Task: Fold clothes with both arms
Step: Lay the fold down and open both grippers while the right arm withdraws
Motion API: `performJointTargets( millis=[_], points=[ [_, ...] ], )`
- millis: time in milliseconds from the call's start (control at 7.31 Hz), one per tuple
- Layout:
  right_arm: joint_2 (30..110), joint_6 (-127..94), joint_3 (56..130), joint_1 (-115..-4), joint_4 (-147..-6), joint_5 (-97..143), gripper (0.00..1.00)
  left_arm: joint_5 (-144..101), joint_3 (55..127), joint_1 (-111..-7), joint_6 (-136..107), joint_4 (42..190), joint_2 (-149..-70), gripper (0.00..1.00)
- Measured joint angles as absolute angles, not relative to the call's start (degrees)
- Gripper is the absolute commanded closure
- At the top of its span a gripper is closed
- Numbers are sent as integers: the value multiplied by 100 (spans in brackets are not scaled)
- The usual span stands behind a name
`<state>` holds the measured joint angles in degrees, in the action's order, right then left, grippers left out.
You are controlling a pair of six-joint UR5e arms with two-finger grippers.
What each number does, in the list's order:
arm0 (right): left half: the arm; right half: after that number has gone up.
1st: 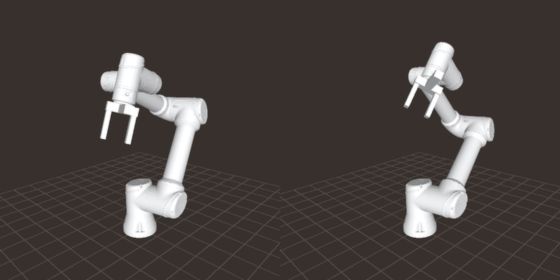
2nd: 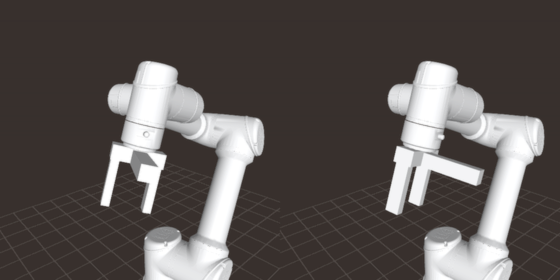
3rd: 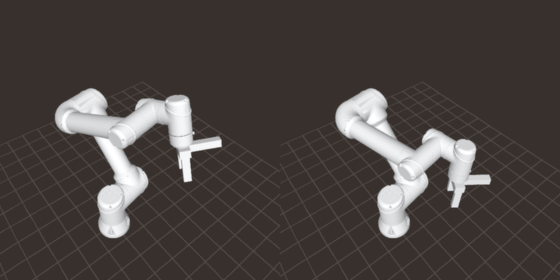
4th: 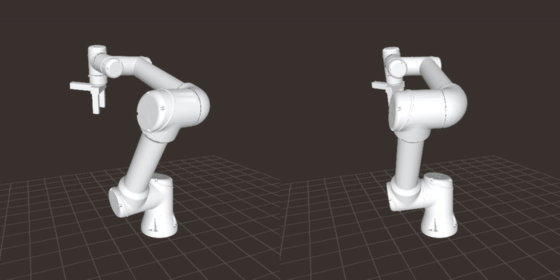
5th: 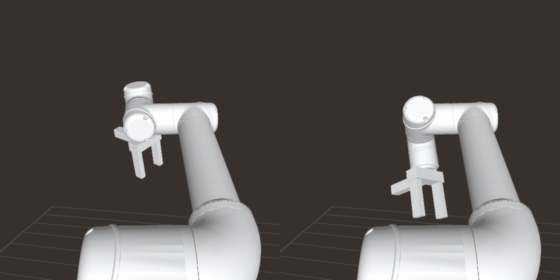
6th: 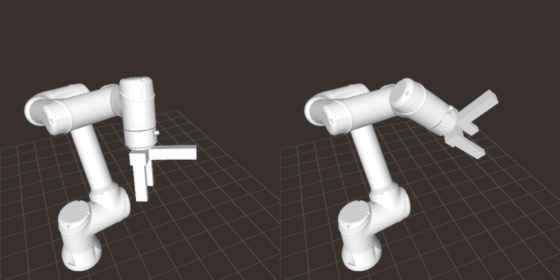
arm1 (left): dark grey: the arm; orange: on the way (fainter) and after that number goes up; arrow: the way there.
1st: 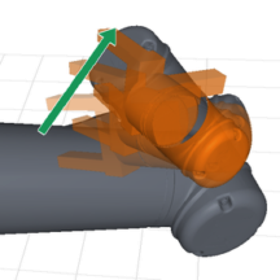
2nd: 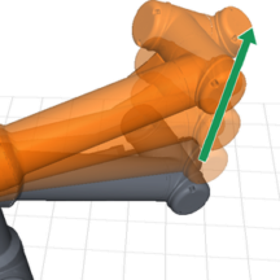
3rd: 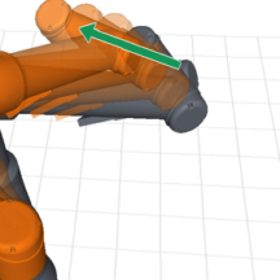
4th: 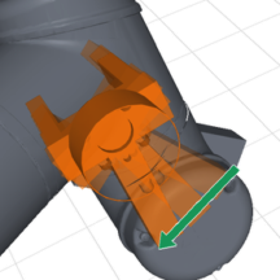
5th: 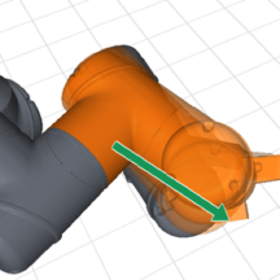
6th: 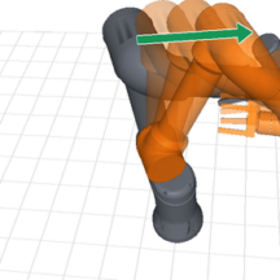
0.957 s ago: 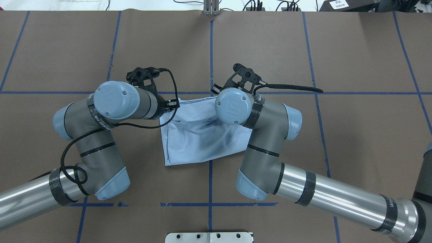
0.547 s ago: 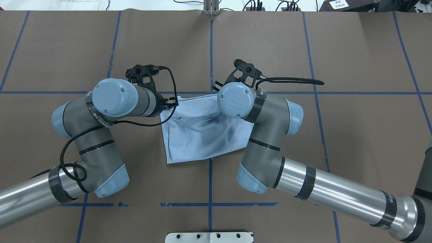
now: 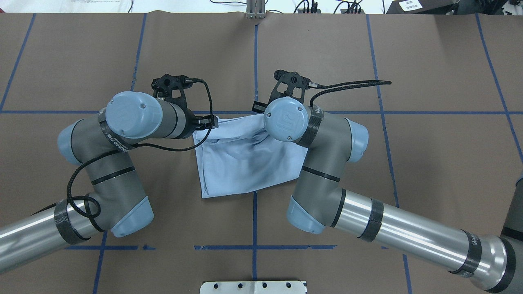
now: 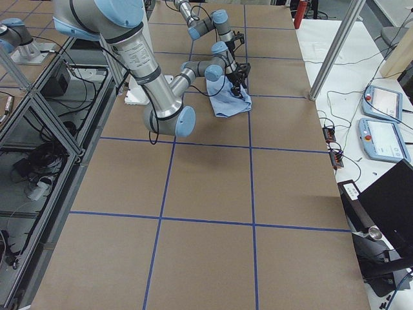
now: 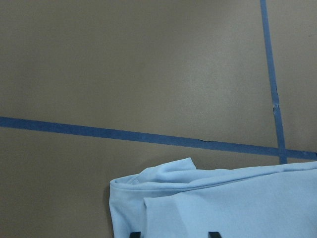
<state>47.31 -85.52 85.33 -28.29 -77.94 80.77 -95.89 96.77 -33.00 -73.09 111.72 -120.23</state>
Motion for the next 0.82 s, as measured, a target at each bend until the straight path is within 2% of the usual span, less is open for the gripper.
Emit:
performJointTargets(
  millis=[410,820],
  points=[
    [4993,-7517,8818,-2493,-7800,8021,0,-9597,9693,-3328,-7241,11303,-12000,0],
    [4967,-7018,8618,-2377,-7826,7678,0,-9598,9694,-3331,-7266,11319,-11990,0]
  ],
)
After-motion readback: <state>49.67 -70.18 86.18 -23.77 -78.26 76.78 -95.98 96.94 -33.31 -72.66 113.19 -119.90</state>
